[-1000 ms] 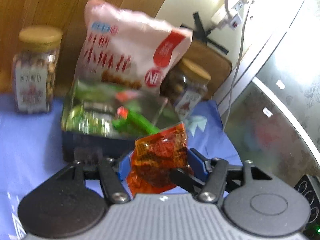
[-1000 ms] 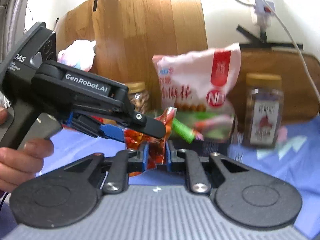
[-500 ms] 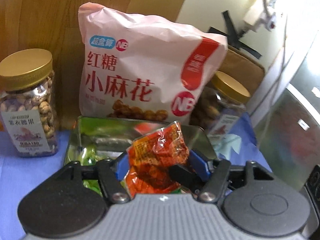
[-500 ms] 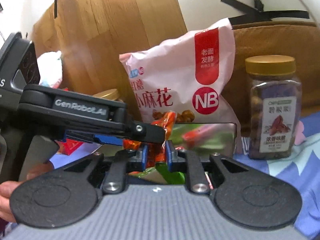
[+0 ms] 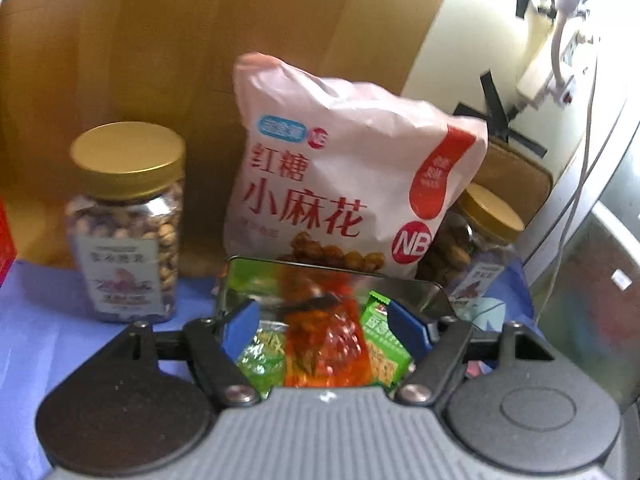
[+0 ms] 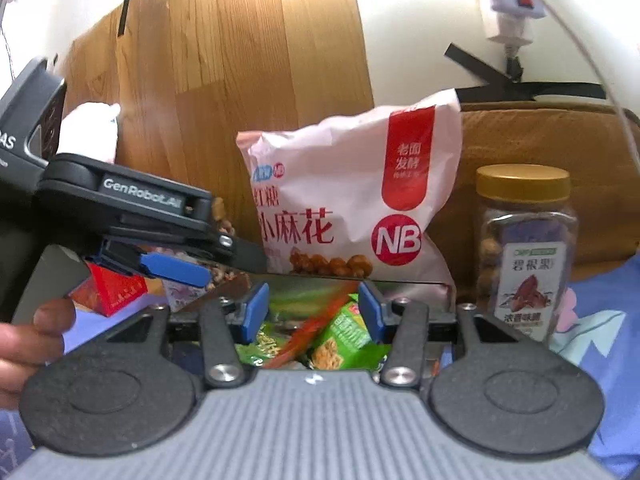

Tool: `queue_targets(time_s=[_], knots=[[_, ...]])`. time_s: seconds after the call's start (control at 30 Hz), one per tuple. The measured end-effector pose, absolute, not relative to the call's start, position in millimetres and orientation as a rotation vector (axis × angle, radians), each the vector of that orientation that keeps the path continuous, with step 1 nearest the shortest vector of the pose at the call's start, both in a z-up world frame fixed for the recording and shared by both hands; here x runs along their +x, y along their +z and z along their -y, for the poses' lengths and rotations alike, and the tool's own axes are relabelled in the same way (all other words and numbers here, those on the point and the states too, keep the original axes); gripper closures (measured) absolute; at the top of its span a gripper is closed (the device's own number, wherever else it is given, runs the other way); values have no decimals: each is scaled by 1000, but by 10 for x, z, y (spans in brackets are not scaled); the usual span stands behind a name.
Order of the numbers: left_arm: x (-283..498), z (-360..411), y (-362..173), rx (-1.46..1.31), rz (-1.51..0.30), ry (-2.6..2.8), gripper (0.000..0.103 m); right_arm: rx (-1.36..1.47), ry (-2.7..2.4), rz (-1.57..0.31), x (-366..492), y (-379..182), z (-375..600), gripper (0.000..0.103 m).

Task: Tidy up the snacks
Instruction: 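Lift the red packet into the tin box and release it, then move the left gripper to the white wafer packet and grasp it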

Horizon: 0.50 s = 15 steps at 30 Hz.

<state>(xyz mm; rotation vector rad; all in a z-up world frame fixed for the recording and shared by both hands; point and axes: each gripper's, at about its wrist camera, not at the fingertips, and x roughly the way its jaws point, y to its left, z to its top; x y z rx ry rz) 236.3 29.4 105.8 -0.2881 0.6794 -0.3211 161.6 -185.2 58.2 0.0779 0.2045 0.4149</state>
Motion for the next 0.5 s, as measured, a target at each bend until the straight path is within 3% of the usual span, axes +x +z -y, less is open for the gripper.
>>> queue_targets(time_s=[0.27,0.43,0.5], knots=[[1543,-559,884,-240,-689,-377,30,216,501,-295,995,411,2020,50],[1080,-795,533,-232,-766,-332,30,157,596,-378,488,224,1755,50],[962,-901,425,-268,-796,-327,30,78,623,-392,311,162,1590,44]])
